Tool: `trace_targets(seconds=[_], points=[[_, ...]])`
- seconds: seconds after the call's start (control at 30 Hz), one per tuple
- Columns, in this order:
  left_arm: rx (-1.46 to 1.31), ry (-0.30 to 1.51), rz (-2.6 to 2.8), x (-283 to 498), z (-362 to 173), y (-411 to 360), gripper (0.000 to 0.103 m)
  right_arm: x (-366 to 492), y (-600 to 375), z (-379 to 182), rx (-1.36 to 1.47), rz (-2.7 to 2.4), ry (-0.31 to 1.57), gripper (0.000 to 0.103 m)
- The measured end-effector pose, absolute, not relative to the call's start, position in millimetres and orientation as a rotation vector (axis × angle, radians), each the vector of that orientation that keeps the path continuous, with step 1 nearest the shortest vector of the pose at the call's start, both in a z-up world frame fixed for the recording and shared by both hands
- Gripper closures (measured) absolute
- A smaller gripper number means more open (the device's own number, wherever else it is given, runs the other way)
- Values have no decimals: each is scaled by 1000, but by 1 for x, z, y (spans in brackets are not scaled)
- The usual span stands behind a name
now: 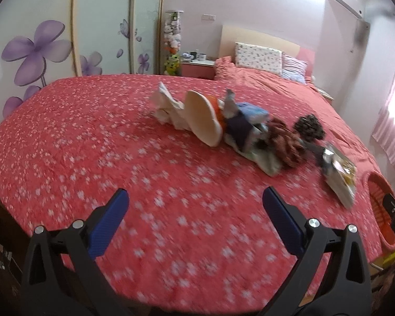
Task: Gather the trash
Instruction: 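Grasp the yellow snack bag with the right tool while the left tool grasps the white paper cup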
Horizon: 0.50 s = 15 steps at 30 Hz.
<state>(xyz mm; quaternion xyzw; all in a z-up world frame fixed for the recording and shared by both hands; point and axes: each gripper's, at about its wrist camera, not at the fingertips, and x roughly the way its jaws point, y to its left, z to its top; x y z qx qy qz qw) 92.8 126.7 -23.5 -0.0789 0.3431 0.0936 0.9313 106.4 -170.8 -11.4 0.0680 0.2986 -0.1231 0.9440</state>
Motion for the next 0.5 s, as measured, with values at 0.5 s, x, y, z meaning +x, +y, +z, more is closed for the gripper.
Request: trace_targets(seconds=[0.5], points=[[-129, 704, 129, 168, -32, 145, 4, 196, -196, -51, 345, -187, 805, 37]])
